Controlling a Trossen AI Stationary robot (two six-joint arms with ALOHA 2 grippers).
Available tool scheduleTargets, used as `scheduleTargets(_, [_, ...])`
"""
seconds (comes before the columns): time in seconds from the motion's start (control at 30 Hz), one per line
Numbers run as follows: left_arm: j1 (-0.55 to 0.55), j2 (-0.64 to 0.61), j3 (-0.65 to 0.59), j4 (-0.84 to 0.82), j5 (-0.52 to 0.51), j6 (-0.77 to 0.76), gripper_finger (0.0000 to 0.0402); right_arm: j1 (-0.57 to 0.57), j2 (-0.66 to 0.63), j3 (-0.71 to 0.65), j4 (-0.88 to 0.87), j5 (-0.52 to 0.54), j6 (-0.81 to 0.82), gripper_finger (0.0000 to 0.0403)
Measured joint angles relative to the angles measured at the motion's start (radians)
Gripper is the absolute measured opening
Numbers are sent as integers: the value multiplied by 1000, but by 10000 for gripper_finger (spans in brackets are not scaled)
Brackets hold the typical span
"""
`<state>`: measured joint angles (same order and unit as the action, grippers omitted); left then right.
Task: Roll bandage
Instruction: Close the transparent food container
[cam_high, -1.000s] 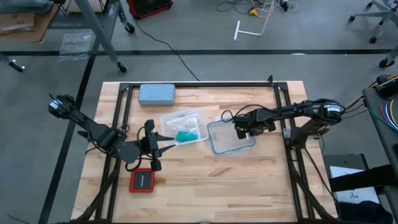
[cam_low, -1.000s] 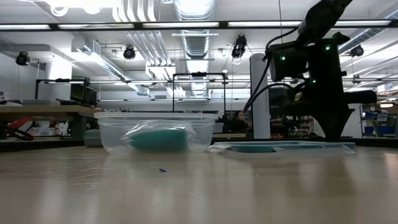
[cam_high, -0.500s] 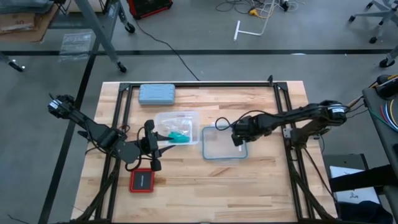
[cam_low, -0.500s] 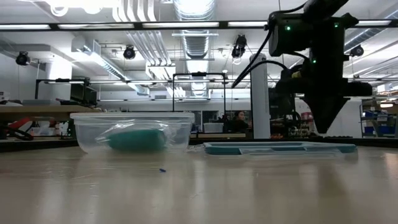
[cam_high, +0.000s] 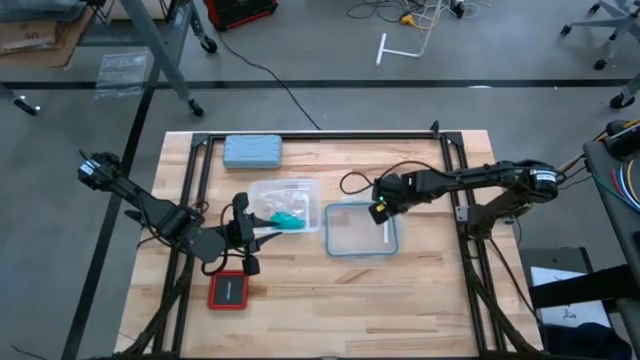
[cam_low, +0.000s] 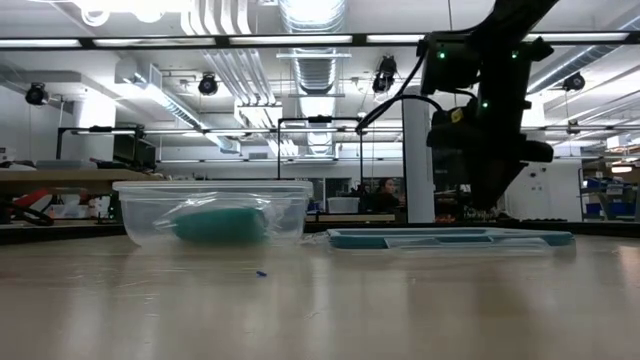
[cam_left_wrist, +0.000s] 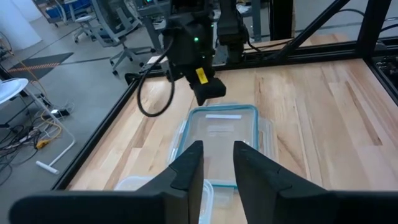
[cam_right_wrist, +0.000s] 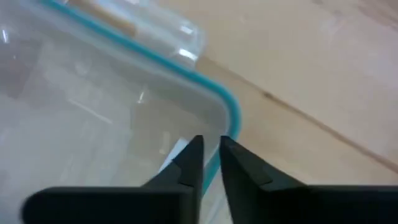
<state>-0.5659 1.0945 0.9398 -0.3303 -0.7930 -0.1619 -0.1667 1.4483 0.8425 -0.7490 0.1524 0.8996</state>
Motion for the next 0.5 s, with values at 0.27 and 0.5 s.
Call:
scheduleTargets(0.27, [0, 0, 0, 0, 0, 0, 86, -104, 9, 0, 0, -52, -62, 181])
scheduleTargets(0.5, [0, 0, 0, 0, 0, 0, 100, -128, 80, 1, 69, -135, -154, 265])
